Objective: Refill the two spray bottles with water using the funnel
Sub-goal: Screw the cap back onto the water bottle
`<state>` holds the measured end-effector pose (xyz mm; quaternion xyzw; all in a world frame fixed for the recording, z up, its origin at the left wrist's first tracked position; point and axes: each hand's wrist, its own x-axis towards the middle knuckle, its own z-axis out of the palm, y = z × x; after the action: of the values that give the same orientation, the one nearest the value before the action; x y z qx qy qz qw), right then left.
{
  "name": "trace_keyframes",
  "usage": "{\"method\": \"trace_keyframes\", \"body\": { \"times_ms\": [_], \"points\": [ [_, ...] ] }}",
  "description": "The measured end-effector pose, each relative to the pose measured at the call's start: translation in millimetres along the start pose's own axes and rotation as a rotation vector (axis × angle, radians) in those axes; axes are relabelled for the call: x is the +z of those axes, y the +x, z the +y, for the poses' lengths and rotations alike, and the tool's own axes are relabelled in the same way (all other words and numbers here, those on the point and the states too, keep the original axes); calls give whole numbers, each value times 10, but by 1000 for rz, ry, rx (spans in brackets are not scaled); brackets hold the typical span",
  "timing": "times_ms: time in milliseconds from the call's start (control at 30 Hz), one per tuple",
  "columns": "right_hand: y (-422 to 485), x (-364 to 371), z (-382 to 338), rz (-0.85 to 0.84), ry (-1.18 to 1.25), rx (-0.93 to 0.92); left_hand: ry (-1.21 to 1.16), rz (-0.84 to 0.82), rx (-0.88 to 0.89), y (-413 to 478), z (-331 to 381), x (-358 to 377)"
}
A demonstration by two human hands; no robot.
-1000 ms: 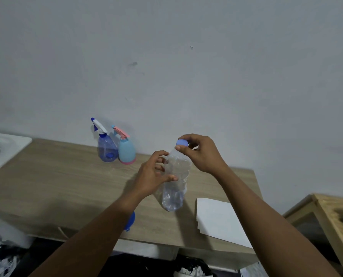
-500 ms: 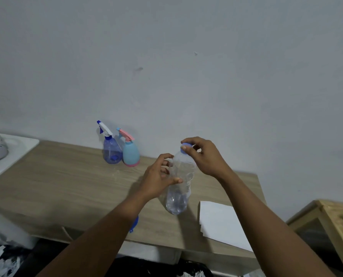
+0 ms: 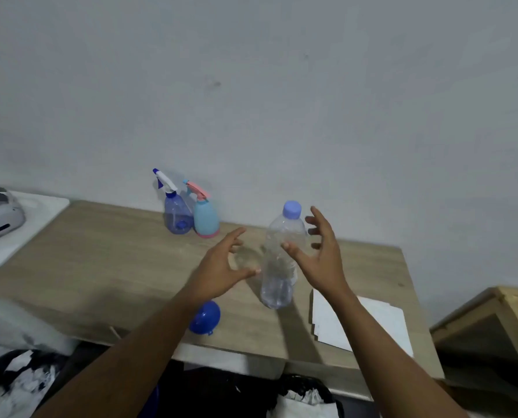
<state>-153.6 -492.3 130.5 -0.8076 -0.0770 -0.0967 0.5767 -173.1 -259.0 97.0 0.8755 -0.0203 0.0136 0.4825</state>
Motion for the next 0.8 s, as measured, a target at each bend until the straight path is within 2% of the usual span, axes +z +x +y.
{"method": "trace_keyframes", "body": {
  "times_ms": [133, 267, 367, 533, 667, 800],
  "points": [
    [-440, 292, 674, -89, -22, 251, 286, 117, -171, -353, -704, -132],
    [-647, 583, 918, -68, -16, 328, 451, -3, -335, -643, -1133, -126],
    [-618, 734, 896, 43, -46, 321, 519, -59, -312, -708, -1301, -117],
    [-586, 958, 937, 179, -77, 336, 496, -72, -241, -667, -1503, -141],
    [-552, 1070, 885, 246, -79, 349, 360, -35, -150, -562, -1573, -214],
    [-224, 1183, 790, 279, -52, 291, 208, -6, -117, -7, -1466, -280]
  ]
}}
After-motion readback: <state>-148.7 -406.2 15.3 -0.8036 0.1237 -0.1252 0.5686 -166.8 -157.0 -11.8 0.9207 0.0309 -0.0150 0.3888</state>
